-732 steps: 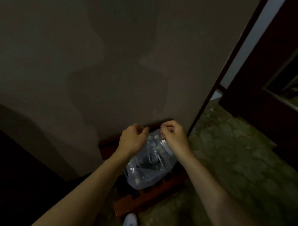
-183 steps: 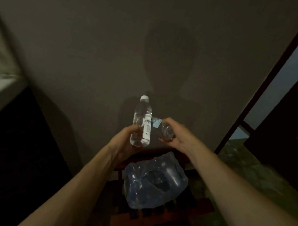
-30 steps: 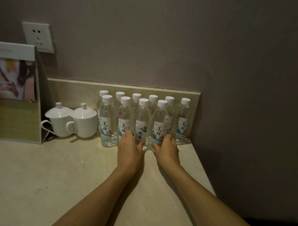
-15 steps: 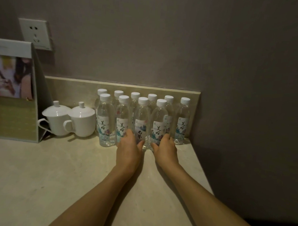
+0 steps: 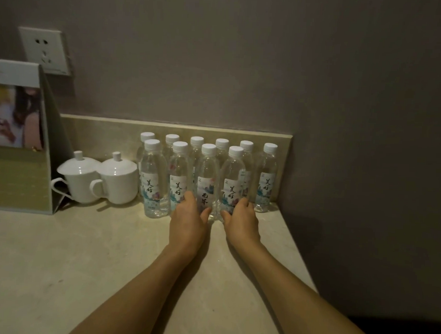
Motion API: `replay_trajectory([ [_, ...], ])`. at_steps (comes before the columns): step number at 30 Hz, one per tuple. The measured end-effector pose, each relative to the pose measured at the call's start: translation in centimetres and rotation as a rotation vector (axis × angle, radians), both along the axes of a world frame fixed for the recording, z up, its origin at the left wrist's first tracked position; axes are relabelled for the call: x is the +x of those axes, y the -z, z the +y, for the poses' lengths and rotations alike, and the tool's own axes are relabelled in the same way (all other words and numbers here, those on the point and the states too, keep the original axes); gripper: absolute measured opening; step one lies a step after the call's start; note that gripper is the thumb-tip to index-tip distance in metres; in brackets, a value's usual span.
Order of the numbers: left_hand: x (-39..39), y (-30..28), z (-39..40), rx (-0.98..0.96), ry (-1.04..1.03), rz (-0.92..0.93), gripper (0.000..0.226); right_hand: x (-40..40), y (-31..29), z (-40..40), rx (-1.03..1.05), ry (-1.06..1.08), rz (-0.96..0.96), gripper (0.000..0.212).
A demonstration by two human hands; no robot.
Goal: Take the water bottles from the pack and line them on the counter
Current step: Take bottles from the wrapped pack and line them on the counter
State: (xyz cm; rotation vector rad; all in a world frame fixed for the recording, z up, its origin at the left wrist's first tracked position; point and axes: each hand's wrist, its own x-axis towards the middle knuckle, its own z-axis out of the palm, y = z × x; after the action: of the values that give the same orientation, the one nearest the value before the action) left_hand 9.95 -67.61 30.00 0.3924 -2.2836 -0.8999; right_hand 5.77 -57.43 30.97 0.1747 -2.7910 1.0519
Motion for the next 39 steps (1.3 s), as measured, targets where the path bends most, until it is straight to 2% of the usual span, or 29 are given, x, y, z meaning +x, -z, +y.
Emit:
replay_trajectory([
  [10, 1.1, -1.1, -0.1, 0.030, 0.025, -0.014, 0.026, 1.5, -1.2, 0.4, -0.100, 0.014, -0.083, 0.056],
  [16, 1.2, -2.2, 1.4, 0.148, 0.162, 0.042, 0.024, 3.9, -2.7, 2.6, -0.265, 0.052, 0.022, 0.060],
  [19, 1.6, -2.3, 3.2, 0.153, 0.197, 0.021, 0.027, 4.9, -3.2, 4.7, -0.270, 0.087, 0.081, 0.053],
  [27, 4.1, -3.2, 9.1, 0.126, 0.255, -0.014, 0.029, 6.6, -4.0, 10.3, -0.346, 0.066, 0.104, 0.028],
  [31, 5.0, -4.1, 12.7, 0.124, 0.231, 0.015, 0.031, 7.2, -4.2, 14.2, -0.358, 0.027, 0.153, 0.024],
  [36, 6.5, -5.2, 20.2, 0.141, 0.220, 0.072, 0.025, 8.2, -4.2, 21.9, -0.388, -0.028, 0.192, 0.024],
  [39, 6.8, -5.5, 26.2, 0.139, 0.266, 0.100, 0.024, 9.0, -4.0, 27.6, -0.435, 0.019, 0.312, 0.016],
])
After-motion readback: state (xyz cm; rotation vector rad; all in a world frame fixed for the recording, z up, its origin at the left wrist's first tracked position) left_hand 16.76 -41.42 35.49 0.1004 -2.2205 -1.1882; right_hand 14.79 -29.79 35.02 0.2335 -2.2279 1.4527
